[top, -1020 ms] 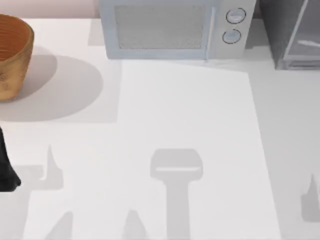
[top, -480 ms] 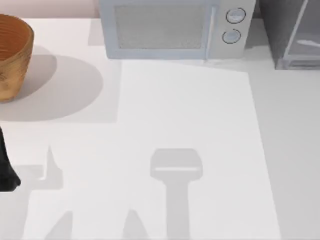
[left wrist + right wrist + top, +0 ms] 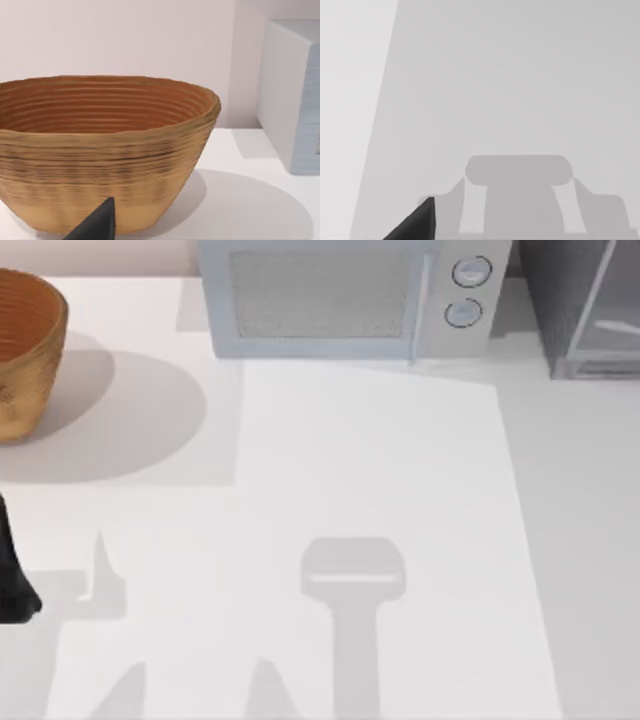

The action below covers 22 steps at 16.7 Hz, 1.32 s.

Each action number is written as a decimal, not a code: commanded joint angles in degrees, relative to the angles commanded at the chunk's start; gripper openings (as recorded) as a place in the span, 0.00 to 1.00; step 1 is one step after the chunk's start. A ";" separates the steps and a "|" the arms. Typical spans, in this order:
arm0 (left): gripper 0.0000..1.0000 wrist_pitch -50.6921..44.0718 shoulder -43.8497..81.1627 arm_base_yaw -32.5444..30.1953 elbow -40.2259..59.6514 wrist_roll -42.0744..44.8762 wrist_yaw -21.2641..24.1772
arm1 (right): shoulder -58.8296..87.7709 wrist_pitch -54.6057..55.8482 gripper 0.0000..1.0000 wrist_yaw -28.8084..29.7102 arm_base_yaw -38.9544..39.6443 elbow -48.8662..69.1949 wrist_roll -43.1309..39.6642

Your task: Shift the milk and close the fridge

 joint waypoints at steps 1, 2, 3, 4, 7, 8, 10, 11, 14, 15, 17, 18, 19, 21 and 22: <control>1.00 0.00 0.00 0.00 0.00 0.00 0.00 | 0.50 0.05 1.00 -0.44 -0.54 0.33 -0.57; 1.00 0.00 0.00 0.00 0.00 0.00 0.00 | 1.54 0.15 1.00 -1.34 -1.67 0.96 -1.74; 1.00 0.00 0.00 0.00 0.00 0.00 0.00 | 3.13 0.32 1.00 -2.63 -3.37 1.85 -3.52; 1.00 0.00 0.00 0.00 0.00 0.00 0.00 | 5.27 0.55 1.00 -4.27 -5.66 2.93 -5.91; 1.00 0.00 0.00 0.00 0.00 0.00 0.00 | 14.94 1.42 1.00 -10.72 -15.80 7.09 -16.65; 1.00 0.00 0.00 0.00 0.00 0.00 0.00 | 19.17 1.71 1.00 -13.26 -20.09 8.71 -21.38; 1.00 0.00 0.00 0.00 0.00 0.00 0.00 | 28.96 2.23 1.00 -18.70 -29.51 12.22 -32.26; 1.00 0.00 0.00 0.00 0.00 0.00 0.00 | 34.42 2.46 1.00 -21.53 -34.46 14.07 -38.19; 1.00 0.00 0.00 0.00 0.00 0.00 0.00 | 51.89 3.00 1.00 -29.98 -49.89 19.66 -56.77; 1.00 0.00 0.00 0.00 0.00 0.00 0.00 | 57.77 3.10 1.00 -32.68 -55.02 21.48 -63.07; 1.00 0.00 0.00 0.00 0.00 0.00 0.00 | 69.20 3.16 1.00 -37.79 -65.04 25.00 -75.52; 1.00 0.00 0.00 0.00 0.00 0.00 0.00 | 74.76 3.11 1.00 -40.17 -69.90 26.67 -81.40; 1.00 0.00 0.00 0.00 0.00 0.00 0.00 | 80.26 3.03 1.00 -42.42 -74.62 28.25 -86.91; 1.00 0.00 0.00 0.00 0.00 0.00 0.00 | 90.99 2.82 1.00 -46.41 -83.55 31.07 -96.55; 1.00 0.00 0.00 0.00 0.00 0.00 0.00 | 95.93 2.67 1.00 -48.13 -87.58 32.29 -100.60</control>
